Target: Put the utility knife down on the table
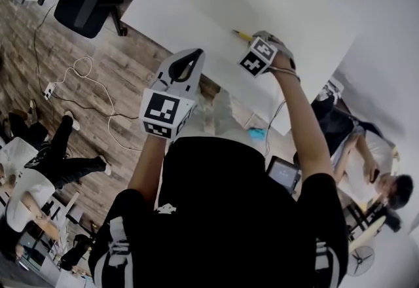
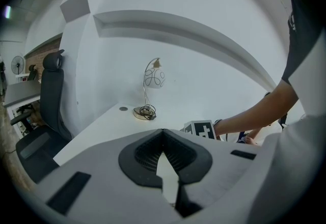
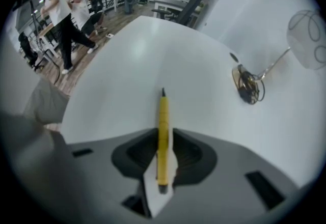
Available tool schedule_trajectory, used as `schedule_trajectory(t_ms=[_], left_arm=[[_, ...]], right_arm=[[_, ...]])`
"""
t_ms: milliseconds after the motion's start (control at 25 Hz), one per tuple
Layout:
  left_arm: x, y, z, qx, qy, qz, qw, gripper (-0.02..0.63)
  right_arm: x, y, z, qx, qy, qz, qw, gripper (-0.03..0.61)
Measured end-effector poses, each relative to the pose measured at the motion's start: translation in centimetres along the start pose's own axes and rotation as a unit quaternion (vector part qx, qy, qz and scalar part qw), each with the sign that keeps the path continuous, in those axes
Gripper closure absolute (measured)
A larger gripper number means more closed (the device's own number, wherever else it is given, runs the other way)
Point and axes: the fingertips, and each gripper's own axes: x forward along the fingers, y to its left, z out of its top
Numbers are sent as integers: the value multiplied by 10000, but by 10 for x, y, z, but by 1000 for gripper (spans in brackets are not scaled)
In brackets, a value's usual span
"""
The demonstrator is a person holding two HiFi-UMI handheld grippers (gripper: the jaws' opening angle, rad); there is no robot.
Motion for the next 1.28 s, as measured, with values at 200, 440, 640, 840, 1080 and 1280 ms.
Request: schedule_trajectory(t_ms=[200,440,640,840,1080,1280], left_arm=[[-2,-1,1,0,-7,-17,10000,597],[-3,0,6,50,-68,-24,10000,597],[-8,-2,13,116,-140,-37,9998,597],[-12,-2,22,231,-247,-25,9994,597],[-20,1,34,301,-351,5,9989,597],[-25,-4,48,427,-480,-21,9979,597]], right_arm=[[-4,3,0,10,-3,25,10000,462],[-8,9,0,14,7,121,9999,449],[-21,6,3,128,-81,90,9998,449],[-36,4,5,410,-274,57,9988,467],[-59,0,12,805,-650,-121,9946,515],[-88,-6,19,1239,-1075,-212,9862,532]])
